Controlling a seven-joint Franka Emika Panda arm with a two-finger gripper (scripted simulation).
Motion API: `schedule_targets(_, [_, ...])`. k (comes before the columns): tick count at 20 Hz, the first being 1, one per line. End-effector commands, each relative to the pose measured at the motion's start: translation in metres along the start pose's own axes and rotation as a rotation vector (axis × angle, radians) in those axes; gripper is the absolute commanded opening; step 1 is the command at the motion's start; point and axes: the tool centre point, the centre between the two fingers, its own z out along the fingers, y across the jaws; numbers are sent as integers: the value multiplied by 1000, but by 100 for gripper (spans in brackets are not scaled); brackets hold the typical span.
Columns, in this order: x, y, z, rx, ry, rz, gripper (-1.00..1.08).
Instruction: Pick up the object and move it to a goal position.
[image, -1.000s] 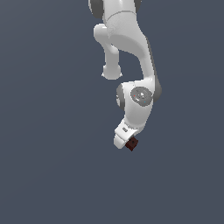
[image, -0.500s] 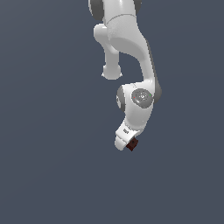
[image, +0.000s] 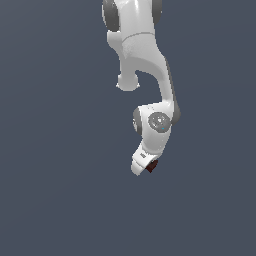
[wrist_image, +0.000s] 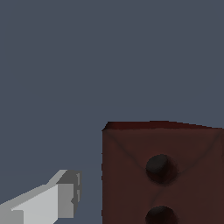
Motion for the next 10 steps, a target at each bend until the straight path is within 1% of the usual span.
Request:
schedule_targets(1, [1,1,3,-1,1,0,100])
schedule_targets(2, [1,1,2,-1,1,0,100])
schedule_targets(3, [1,1,2,-1,1,0,-100])
schedule_targets(10, [1,1,2,-1,1,0,-100])
